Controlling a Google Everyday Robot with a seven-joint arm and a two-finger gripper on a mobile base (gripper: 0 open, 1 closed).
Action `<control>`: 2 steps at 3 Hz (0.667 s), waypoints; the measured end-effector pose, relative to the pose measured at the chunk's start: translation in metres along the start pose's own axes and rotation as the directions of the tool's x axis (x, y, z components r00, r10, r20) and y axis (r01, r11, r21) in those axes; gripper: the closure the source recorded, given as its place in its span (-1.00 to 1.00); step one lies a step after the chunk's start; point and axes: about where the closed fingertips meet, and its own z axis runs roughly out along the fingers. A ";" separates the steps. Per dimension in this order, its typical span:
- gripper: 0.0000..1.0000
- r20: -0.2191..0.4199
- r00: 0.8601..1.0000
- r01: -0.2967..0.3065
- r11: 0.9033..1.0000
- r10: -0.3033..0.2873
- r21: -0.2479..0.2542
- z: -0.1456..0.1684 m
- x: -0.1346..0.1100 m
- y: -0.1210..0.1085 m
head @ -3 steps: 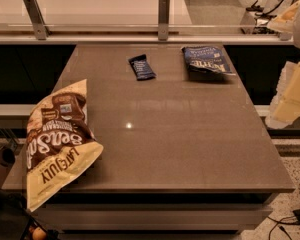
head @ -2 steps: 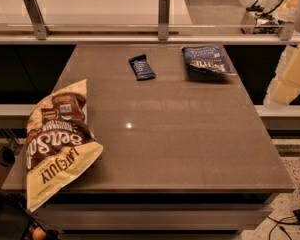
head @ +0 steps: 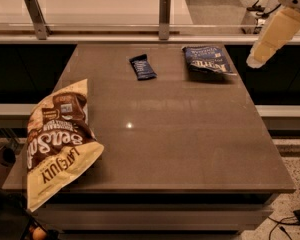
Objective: Move blue chip bag near brown chip bag
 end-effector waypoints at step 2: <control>-1.00 0.089 0.985 -0.147 0.988 0.150 -0.037 0.081 -0.008 -0.045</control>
Offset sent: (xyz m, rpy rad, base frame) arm 0.1222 -0.0064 -0.0823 0.2719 0.0100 -0.1145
